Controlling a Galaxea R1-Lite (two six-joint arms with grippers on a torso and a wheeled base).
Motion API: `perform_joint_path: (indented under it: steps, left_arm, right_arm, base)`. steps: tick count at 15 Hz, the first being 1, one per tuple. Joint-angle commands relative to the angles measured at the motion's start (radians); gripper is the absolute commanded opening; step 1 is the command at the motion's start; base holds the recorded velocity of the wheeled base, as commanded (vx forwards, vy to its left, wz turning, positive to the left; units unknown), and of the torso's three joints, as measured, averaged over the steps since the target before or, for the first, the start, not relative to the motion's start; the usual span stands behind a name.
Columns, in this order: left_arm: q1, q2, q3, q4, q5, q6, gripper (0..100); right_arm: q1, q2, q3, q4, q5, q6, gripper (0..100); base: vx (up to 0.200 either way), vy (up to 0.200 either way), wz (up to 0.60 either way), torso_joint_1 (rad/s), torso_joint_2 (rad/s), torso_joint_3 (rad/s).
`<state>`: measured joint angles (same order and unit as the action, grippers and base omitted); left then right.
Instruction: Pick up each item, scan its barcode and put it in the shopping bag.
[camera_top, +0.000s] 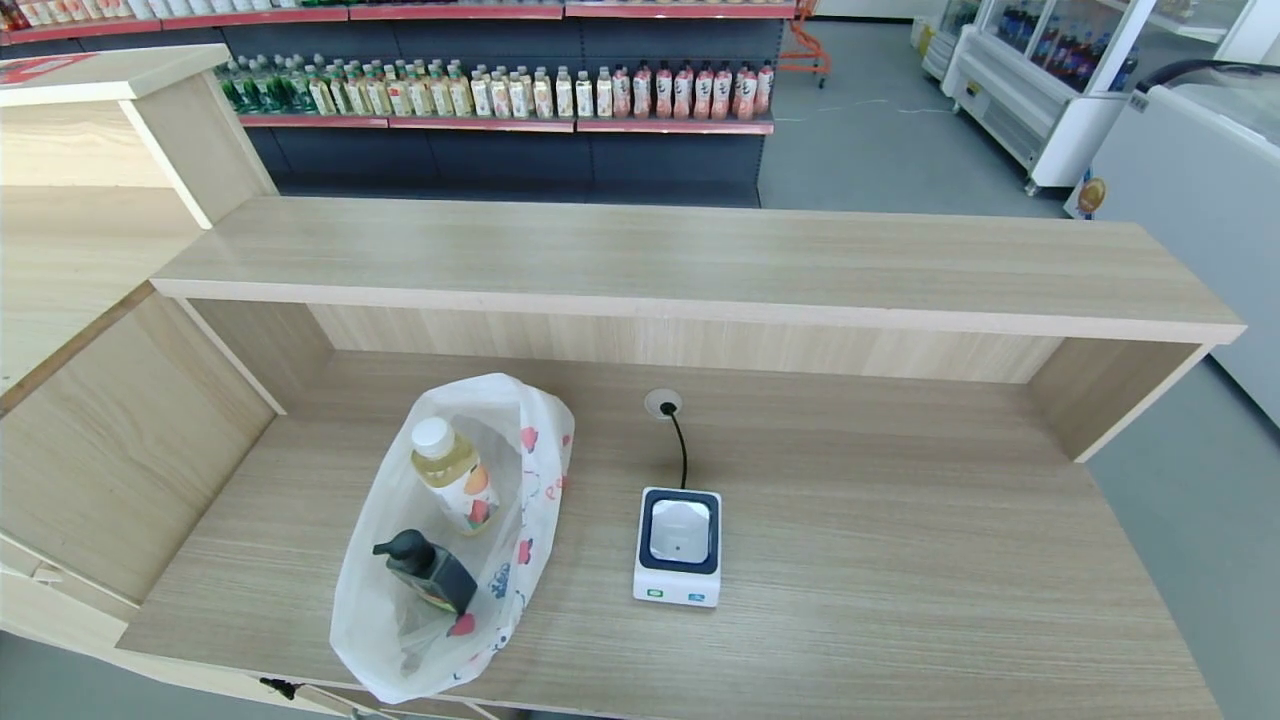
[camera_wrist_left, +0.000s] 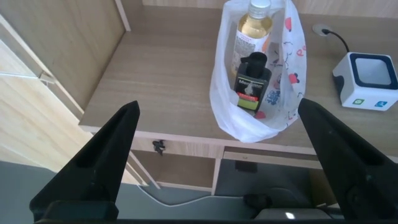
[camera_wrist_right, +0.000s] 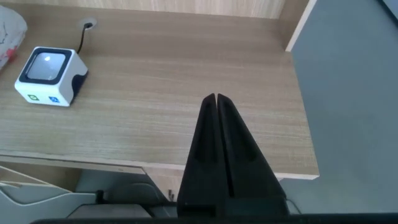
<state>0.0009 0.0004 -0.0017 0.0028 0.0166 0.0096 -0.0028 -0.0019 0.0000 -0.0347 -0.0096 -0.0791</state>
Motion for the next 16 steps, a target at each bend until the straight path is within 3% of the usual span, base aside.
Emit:
perform_joint_path:
  steps: [1, 16]
  left_arm:
    - [0.001, 0.000, 0.000, 0.000, 0.000, 0.000, 100]
    - [0.001, 0.000, 0.000, 0.000, 0.000, 0.000, 100]
  right_arm:
    - [0.000, 0.002, 0.000, 0.001, 0.002, -0.005, 0]
    - [0.000, 0.002, 0.000, 0.019, 0.014, 0.004, 0]
  base:
    - [0.000, 0.000, 0.00, 0.000, 0.00, 0.000]
    - [0.000, 0.000, 0.00, 0.000, 0.00, 0.000]
